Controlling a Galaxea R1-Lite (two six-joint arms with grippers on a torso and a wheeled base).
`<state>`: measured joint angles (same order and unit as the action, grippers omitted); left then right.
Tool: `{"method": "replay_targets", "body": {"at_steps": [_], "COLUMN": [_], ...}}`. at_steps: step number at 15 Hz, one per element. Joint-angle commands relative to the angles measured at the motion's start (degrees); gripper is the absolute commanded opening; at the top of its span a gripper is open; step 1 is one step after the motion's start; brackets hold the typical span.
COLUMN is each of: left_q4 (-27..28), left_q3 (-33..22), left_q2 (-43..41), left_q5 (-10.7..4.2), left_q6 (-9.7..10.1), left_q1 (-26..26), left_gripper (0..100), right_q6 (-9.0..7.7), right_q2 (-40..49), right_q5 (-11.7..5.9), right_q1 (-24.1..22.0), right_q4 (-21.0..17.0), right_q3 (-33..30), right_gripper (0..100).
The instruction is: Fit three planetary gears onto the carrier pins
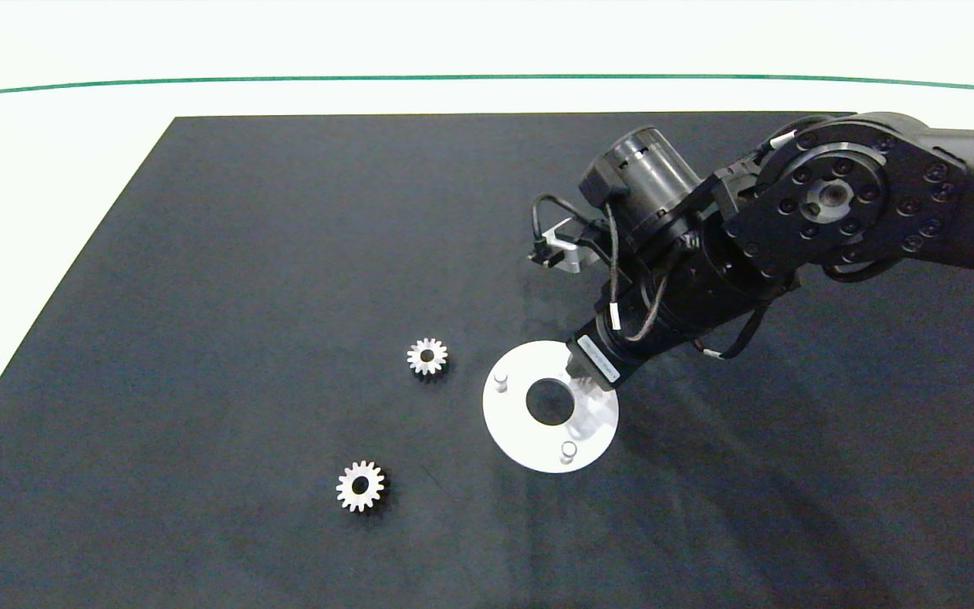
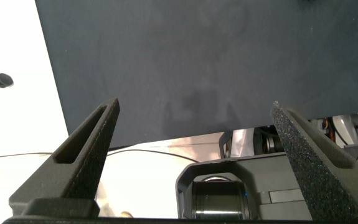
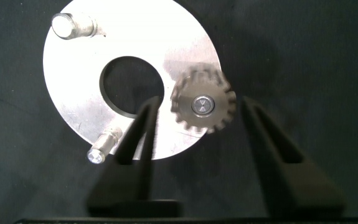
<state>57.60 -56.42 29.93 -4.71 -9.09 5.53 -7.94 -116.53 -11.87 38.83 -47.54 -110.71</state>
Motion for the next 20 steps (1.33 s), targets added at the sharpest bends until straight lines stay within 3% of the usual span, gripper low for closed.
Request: {"method": "replay_targets", "body": {"at_steps": [1, 4, 8, 11, 12, 14, 16, 17, 18, 20], "left_q4": [0.32, 0.32, 0.23, -0.91, -2.93, -11.63, -24.55, -29.48, -30.09, -30.09], "left_q3": [-0.01, -0.01, 0.08, 0.78, 2.28, 10.1, 21.61, 25.92, 27.33, 27.59], "left_q2": [0.13, 0.04, 0.13, -0.4, -1.45, -3.82, -5.58, -6.02, -5.67, -2.77], "left_q5": [-0.04, -0.04, -0.04, 0.49, 1.89, 2.77, 2.95, 3.04, 3.12, 3.48], "left_q6": [-0.05, 0.22, 1.1, 3.29, 4.08, 3.64, 1.18, -2.07, -5.58, -11.3], "left_q1": [0.0, 0.0, -0.09, 0.09, 0.35, 2.02, 4.13, 5.01, 5.54, 5.63], "left_gripper": [100, 100, 100, 100, 100, 100, 100, 100, 100, 100], "right_q6": [-0.06, -0.06, 0.38, 4.24, 5.83, 6.27, 5.56, 3.98, 2.14, 1.08], "right_q2": [-0.1, 5.52, 23.72, 40.07, 47.18, 60.9, 70.65, 75.84, 80.41, 87.17], "right_q5": [-0.08, 0.01, 0.01, -0.26, -1.31, -2.36, -2.63, -2.63, -2.54, -2.19], "right_q1": [0.02, 0.37, 0.37, 0.37, 0.37, -0.59, -5.52, -10.0, -13.43, -19.93], "right_q4": [-0.27, -1.76, -2.2, -2.2, -2.29, -4.84, -12.49, -16.27, -18.9, -20.57], "right_q3": [0.06, 2.79, 13.86, 22.3, 25.29, 29.77, 29.77, 30.12, 30.21, 31.79], "right_gripper": [100, 100, 100, 100, 100, 100, 100, 100, 100, 100]}}
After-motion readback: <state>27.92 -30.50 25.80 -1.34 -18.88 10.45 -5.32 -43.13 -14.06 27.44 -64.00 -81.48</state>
